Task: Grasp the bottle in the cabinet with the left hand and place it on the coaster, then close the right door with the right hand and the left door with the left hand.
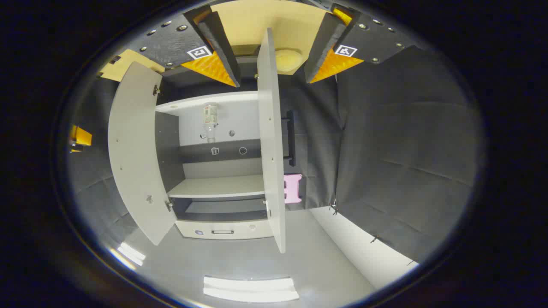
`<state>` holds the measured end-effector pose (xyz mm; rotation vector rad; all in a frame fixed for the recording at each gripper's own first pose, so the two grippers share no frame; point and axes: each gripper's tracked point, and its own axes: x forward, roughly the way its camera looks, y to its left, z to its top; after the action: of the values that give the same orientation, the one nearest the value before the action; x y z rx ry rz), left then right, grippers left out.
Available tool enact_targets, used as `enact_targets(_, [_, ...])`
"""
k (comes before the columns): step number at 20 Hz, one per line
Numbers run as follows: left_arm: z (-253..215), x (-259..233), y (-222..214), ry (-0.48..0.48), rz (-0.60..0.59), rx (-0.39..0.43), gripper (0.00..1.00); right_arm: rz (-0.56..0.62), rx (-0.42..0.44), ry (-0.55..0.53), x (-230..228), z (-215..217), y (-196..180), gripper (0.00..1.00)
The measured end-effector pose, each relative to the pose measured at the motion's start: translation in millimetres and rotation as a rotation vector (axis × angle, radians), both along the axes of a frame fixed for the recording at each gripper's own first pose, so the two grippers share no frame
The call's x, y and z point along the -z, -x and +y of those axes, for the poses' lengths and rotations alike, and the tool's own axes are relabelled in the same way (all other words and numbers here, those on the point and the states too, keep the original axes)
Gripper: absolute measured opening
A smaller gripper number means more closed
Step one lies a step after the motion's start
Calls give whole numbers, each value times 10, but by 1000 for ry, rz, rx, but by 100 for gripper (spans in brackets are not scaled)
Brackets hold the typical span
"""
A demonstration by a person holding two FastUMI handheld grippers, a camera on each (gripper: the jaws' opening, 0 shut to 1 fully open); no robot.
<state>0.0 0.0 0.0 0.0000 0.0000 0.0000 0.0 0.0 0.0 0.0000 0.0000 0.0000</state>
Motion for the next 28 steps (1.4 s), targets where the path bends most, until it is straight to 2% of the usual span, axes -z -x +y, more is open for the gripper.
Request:
enact_targets(2, [-25, -34, 14, -8, -6, -3, 89, 4, -8, 2, 21, 2, -10, 92])
enact_targets(3, [-37, -43, 28, -11, -10, -4, 89, 6, -11, 3, 21, -2, -20, 98])
enact_targets(14, [-207, -105, 49, -33, -22, -12, 88, 16, -57, 23, 129, -50, -105, 98])
enact_targets(15, [-254, -110, 36, -31, -23, -12, 88, 17, -62, 26, 149, -72, -115, 93])
enact_targets(16, [-315, -123, 30, -24, -23, -9, 88, 19, -65, 29, 165, -108, -126, 98])
enact_targets(17, [-384, -126, 5, -18, -24, -1, 87, 20, -68, 34, 197, -148, -137, 98])
enact_targets(24, [-990, -411, -418, 16, -64, 62, 88, 29, -121, 76, 285, -287, -198, 98])
enact_targets(28, [-1273, -636, -759, 13, -95, 107, 88, 55, -124, 40, 355, -331, -219, 100])
